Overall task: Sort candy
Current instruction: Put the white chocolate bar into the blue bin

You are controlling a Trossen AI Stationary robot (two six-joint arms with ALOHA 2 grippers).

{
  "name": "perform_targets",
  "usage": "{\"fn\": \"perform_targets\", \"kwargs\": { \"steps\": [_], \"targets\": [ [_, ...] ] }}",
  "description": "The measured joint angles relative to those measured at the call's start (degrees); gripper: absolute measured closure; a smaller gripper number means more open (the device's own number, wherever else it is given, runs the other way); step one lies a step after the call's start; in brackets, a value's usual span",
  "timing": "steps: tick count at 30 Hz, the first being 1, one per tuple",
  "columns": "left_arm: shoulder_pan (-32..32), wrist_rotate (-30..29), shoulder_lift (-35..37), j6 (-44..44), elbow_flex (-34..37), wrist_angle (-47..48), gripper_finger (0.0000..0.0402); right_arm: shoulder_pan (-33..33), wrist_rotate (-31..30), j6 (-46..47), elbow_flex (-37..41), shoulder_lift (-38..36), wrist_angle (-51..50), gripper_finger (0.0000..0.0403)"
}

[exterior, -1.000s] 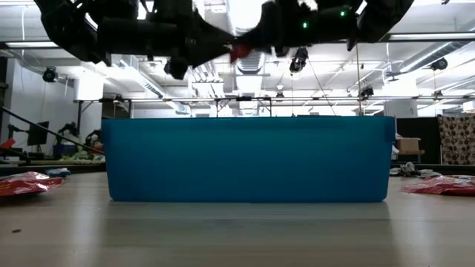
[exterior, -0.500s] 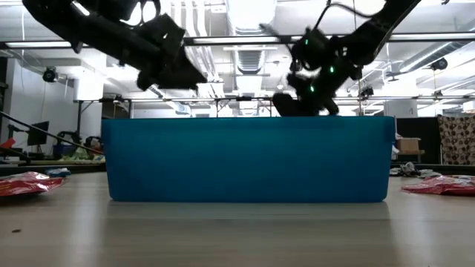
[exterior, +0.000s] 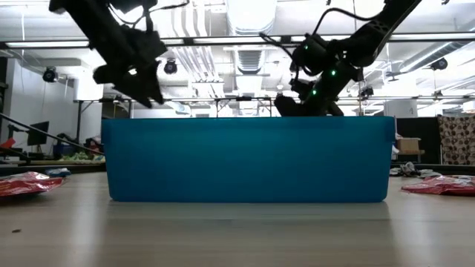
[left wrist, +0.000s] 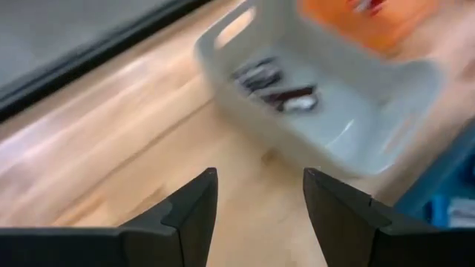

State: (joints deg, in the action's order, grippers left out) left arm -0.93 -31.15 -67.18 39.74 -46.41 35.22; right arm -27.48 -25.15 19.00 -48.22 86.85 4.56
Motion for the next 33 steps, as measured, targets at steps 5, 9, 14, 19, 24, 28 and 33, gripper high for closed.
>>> {"fn": "perform_targets", "kwargs": {
  "steps": [5, 9, 14, 19, 24, 28, 33],
  "targets": [
    [-0.02, -3.83, -3.74, 15.59, -4.17, 16.28, 0.0219, 0.88, 4.02, -0.07, -0.03, -2.5, 0.5, 0.0219],
    [-0.02, -3.04, -8.03, 24.99, -5.23, 24.24, 0.0221, 2.02, 4.35, -0.53, -0.05, -4.1, 0.49, 0.0216],
    [-1.15, -0.08, -13.96, 30.33, -5.0, 28.48, 0.023, 3.01, 4.37, -1.14, -0.05, -4.7, 0.49, 0.0216],
    [-4.61, 1.95, -20.31, 35.95, -4.36, 32.45, 0.0235, 3.62, 4.43, -2.34, -0.05, -4.64, 0.43, 0.0216],
    [-8.24, 5.17, -25.92, 38.01, -1.76, 34.2, 0.0235, 3.64, 4.77, -2.72, -0.05, -4.64, 0.31, 0.0216],
    [-10.5, 6.44, -29.17, 38.96, 0.33, 33.94, 0.0235, 3.75, 6.13, -3.4, -0.05, -4.64, 0.29, 0.0216],
    [-11.57, 7.04, -30.54, 39.02, 1.83, 31.93, 0.0235, 3.97, 6.16, -3.92, -0.05, -4.64, 0.35, 0.0216]
  ]
}}
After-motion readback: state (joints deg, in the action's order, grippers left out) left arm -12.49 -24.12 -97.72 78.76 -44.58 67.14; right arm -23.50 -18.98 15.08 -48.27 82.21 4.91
